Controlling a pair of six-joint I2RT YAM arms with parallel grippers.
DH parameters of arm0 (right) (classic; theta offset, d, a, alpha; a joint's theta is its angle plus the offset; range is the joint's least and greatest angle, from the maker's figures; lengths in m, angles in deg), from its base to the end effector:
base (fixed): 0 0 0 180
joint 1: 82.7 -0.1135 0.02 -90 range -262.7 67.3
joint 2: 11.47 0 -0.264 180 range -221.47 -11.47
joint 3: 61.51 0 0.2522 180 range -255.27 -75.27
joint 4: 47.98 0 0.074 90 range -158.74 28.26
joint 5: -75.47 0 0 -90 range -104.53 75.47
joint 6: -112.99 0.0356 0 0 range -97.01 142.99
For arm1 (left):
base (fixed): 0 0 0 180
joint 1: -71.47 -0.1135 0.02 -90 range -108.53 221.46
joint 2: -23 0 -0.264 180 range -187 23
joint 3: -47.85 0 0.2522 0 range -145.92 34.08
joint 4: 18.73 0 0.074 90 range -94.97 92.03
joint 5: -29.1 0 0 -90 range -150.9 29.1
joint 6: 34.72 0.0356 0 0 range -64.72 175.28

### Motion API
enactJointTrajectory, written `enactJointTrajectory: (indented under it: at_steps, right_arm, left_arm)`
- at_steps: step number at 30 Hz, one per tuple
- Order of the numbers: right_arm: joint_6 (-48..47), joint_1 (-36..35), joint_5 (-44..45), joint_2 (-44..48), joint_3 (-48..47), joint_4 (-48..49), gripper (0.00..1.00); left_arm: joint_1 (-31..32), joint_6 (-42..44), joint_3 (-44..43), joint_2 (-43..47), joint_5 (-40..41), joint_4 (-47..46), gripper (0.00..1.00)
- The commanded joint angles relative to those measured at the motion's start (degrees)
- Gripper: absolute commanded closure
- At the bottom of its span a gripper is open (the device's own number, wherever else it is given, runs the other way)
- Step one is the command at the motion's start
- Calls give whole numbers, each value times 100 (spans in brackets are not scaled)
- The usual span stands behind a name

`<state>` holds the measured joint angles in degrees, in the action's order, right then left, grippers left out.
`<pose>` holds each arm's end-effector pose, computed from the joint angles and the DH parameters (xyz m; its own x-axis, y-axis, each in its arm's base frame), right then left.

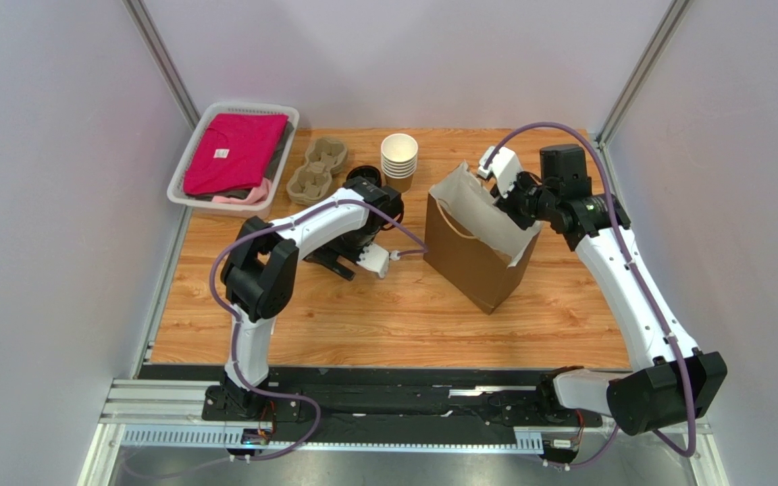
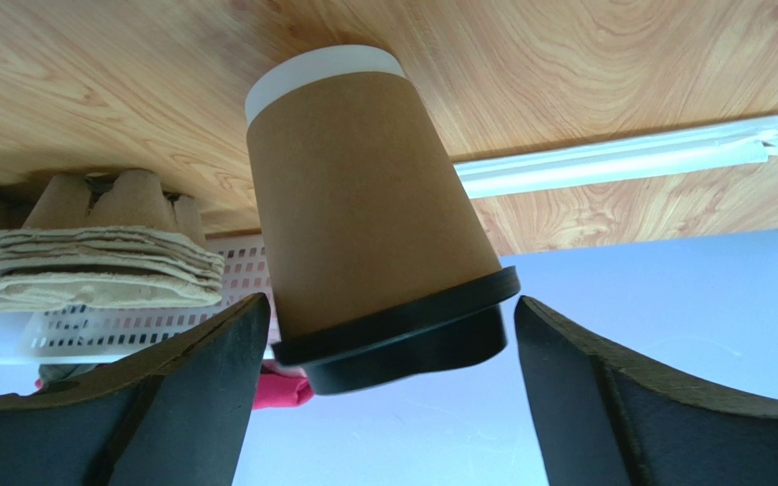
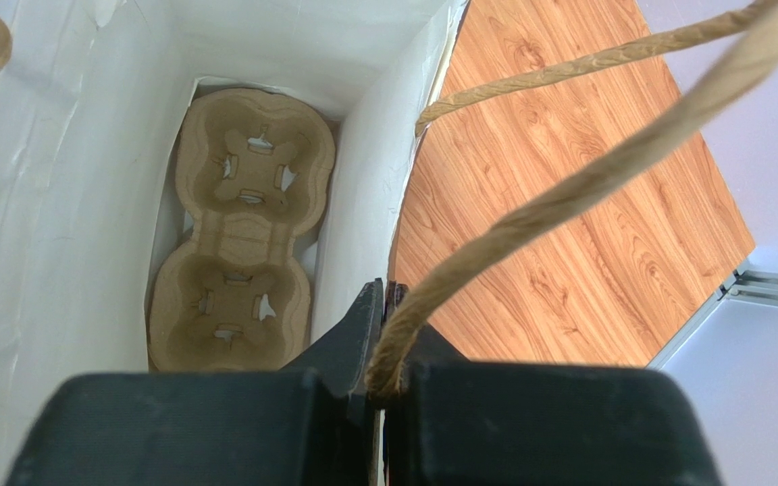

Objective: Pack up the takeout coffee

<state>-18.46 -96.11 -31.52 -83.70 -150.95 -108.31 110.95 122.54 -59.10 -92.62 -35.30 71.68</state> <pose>0.2497 0.0702 0.3657 -0.2142 -0.7019 -0.6793 -0.7619 0.5553 -0.3335 0.2928 -0.2213 0.2088 0.2827 0.8447 0.4545 0.9449 -0.3267 0.0194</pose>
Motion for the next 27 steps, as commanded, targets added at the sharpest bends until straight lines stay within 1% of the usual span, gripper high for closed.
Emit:
enactJointTrajectory:
  at_steps: [1,7,10,14,21,23,27]
  right_arm:
    - [-91,31,-6,147,-52,16,100]
    - [-74,31,-76,139,-61,-28,100]
    - [-74,31,-85,147,-70,-28,100]
    - [-74,31,-85,130,-87,-28,100]
    - [-82,31,-85,86,-175,-28,100]
    - [-91,31,-76,103,-184,-28,100]
    - [-30,40,-129,86,-228,16,100]
  left_arm:
    - [59,67,-252,-49,-91,1960,2]
    - [112,59,-384,-67,-82,1934,1]
    - [103,41,-586,-58,-56,1951,1]
    - [103,24,-1069,-23,-100,1899,1]
    - [51,-117,-1263,170,-56,1714,1]
    - [-37,-161,-1351,319,-108,1740,1]
    - [-335,-450,-1772,609,-573,1714,1]
